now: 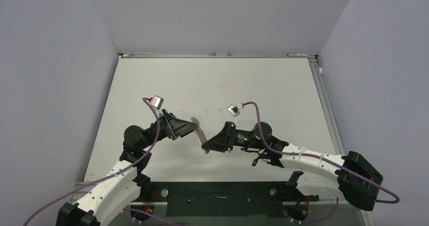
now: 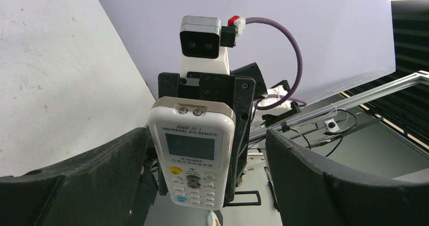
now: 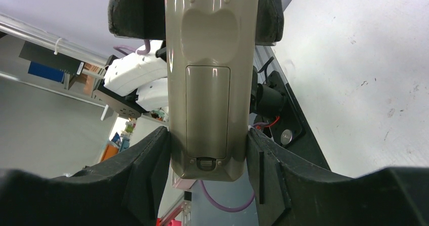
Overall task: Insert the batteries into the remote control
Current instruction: Turn over the remote control at the center of the board.
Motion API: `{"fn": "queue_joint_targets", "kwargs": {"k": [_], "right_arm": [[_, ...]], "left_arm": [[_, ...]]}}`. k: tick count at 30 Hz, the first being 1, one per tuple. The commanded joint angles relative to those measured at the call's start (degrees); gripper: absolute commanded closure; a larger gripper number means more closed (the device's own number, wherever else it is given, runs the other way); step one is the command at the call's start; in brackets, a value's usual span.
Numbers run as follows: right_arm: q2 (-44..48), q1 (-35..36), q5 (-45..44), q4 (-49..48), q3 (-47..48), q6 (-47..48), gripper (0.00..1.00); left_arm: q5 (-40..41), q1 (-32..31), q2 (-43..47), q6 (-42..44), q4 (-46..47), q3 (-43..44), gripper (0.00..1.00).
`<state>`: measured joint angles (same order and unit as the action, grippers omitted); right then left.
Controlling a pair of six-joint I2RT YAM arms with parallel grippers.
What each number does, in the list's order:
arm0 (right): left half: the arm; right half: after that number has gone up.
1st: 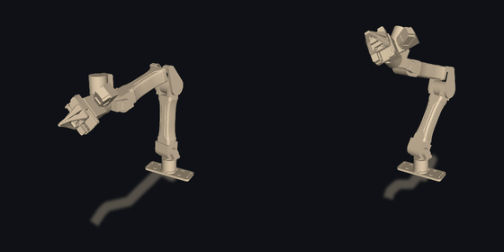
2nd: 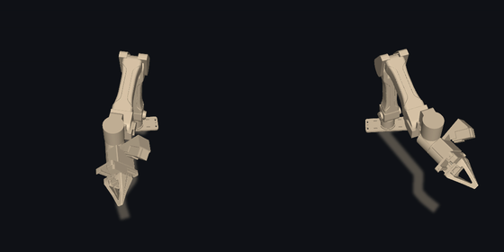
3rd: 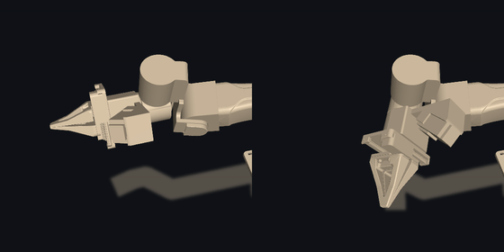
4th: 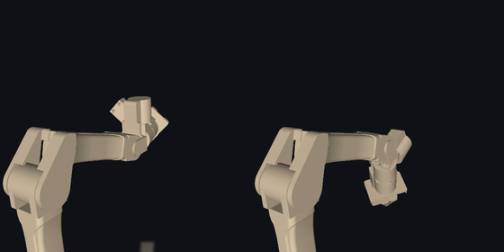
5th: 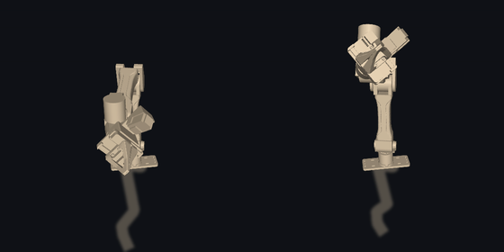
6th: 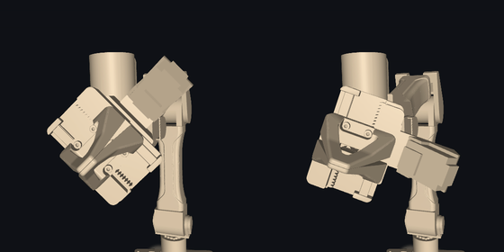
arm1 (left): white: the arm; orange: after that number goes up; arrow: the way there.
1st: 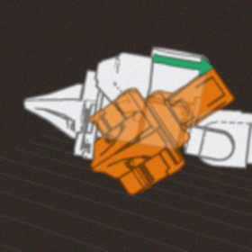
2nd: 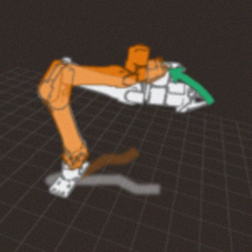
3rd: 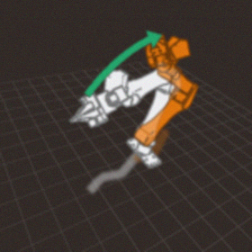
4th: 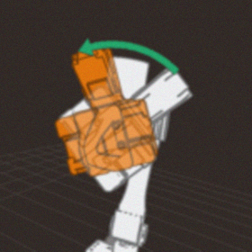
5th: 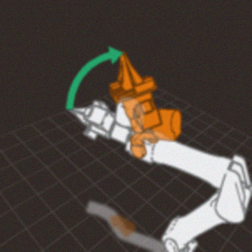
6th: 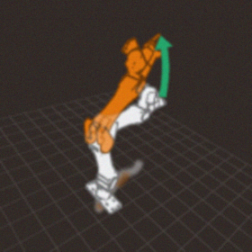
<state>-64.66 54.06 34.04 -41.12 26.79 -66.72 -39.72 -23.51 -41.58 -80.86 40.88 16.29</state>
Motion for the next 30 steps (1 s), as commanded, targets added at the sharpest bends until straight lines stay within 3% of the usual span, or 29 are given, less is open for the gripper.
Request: {"fn": "queue_joint_targets", "kwargs": {"k": [1, 5, 14, 18, 21, 30], "right_arm": [[-0.1, 0.7, -0.4, -5.5, 2.8, 1.0, 0.91], [-0.3, 0.9, -0.8, -5.7, 2.8, 1.0, 0.91], [-0.2, 1.4, -1.6, -6.1, 2.3, 0.9, 0.91], [-0.4, 1.6, -1.6, -6.2, 2.2, 0.9, 0.91], [-0.7, 1.7, -1.5, -6.2, 2.3, 1.0, 0.79], [2.0, 1.7, -2.6, 1.5, 3.4, 5.7, 0.41]], "left_arm": [[-0.9, 0.0, 0.6, -0.3, 4.3, 0.1, 0.19], [-1.1, -0.1, 0.8, -0.6, 4.7, -0.1, 0.27], [-0.9, -0.3, 0.6, -1.3, 6.8, -0.8, 0.58], [-0.9, -0.4, 0.2, -1.9, 8.3, -0.9, 0.78], [-0.9, -0.5, 0.0, -1.9, 8.5, -0.7, 1.0], [-0.6, -0.5, 0.6, -1.6, 7.6, -0.5, 1.0]]}}
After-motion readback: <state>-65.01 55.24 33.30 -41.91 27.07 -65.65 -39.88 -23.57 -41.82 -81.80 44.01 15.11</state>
